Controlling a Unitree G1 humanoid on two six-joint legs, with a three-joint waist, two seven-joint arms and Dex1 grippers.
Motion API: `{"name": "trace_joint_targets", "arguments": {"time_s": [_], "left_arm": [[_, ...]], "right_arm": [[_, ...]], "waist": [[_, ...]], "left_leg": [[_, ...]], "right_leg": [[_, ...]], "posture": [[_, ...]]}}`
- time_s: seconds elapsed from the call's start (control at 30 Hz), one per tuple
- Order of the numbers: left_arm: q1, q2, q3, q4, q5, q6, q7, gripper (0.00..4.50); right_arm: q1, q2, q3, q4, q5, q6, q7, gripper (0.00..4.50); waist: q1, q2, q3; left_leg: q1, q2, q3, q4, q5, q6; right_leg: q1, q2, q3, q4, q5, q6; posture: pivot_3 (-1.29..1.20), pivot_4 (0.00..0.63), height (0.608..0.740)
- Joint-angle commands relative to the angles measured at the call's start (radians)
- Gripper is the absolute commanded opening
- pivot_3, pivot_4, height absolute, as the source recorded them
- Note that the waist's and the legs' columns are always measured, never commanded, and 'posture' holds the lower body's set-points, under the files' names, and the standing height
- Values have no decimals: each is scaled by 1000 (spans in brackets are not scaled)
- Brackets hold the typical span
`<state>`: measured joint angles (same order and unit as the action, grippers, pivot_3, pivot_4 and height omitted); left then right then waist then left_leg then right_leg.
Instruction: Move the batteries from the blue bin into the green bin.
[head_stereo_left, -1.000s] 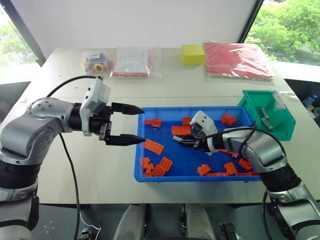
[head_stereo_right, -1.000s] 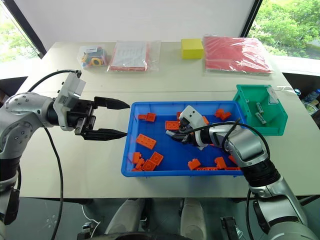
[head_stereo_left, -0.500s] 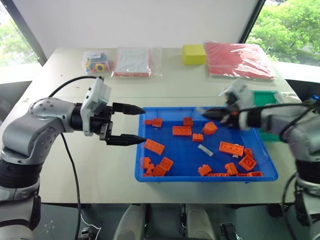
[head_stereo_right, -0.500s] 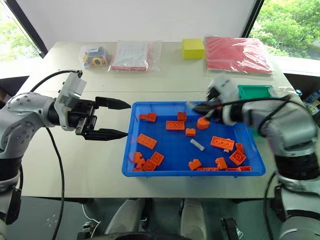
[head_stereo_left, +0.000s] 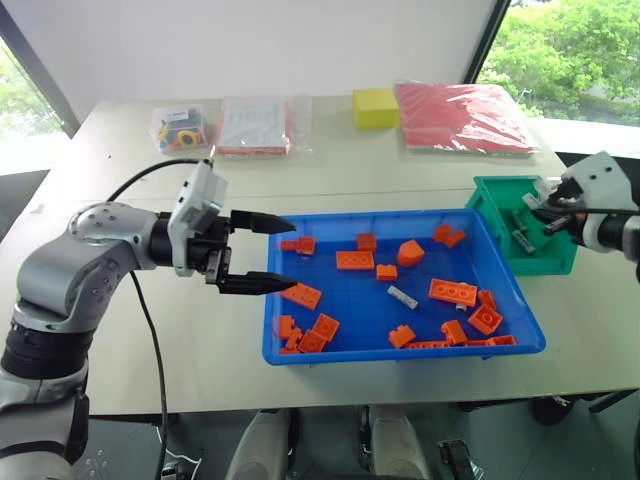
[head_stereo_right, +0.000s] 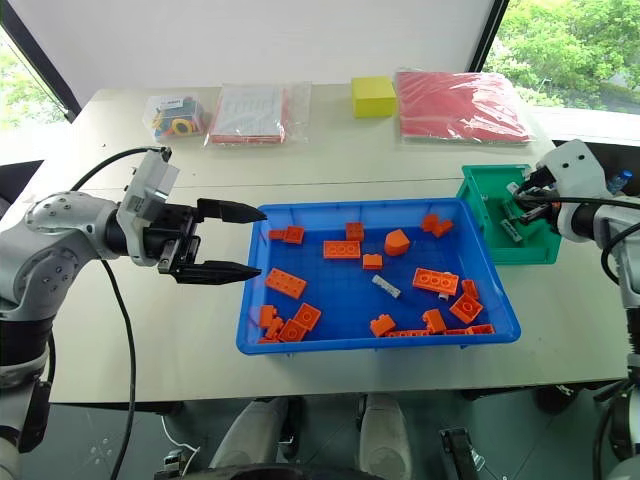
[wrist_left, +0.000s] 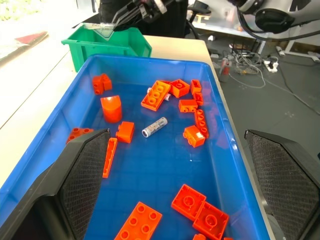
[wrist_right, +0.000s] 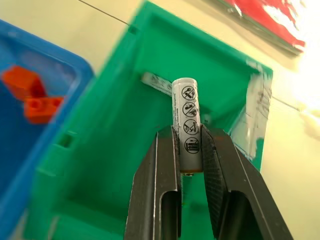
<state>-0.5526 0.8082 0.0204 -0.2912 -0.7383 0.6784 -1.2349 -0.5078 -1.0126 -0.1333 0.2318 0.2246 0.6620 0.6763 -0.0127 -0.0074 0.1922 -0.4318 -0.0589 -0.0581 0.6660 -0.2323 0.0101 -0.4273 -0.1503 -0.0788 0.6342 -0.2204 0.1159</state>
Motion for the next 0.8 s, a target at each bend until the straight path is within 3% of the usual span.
{"name": "trace_joint_targets", "arguments": {"time_s": [0.03,0.13,0.23,0.33,0.47,0.6,0.8], "left_arm": [[-14,3,19,-20,-7,-9,6,4500],[-10,8,25,-25,-10,-5,7,4500],[-7,13,29,-30,-12,-1,8,4500],[-6,17,32,-33,-14,3,9,4500],[-4,20,30,-38,-17,5,12,4500],[-7,20,26,-40,-20,7,12,4500],[-7,25,27,-33,-18,-1,4,4500]], "right_arm": [[-49,-6,-27,13,-37,-65,-28,2402],[-56,-2,-38,0,-29,-57,-16,3918],[-52,15,-61,-86,17,-16,2,3918],[-14,60,-65,-296,128,117,40,3918],[87,107,1,-543,226,292,53,3918],[178,122,76,-626,238,354,46,3918],[201,166,158,-646,224,391,9,3918]], "waist": [[1,0,0],[1,0,0],[2,0,0],[0,0,0],[4,0,0],[21,0,0],[25,0,0]], "left_leg": [[0,0,0,0,0,0],[0,0,0,0,0,0],[0,0,0,0,0,0],[0,0,-1,0,0,0],[0,1,-2,-1,0,0],[0,0,-2,0,0,0],[0,0,-2,0,0,0]], "right_leg": [[0,0,0,0,0,0],[0,0,0,0,0,0],[0,0,0,0,0,0],[0,0,0,0,0,0],[0,1,0,0,0,0],[1,0,0,-1,0,0],[1,0,1,-1,0,0]], "posture": [[0,150,692],[0,150,692],[0,150,692],[0,150,692],[0,150,692],[0,150,692],[0,150,692]]}}
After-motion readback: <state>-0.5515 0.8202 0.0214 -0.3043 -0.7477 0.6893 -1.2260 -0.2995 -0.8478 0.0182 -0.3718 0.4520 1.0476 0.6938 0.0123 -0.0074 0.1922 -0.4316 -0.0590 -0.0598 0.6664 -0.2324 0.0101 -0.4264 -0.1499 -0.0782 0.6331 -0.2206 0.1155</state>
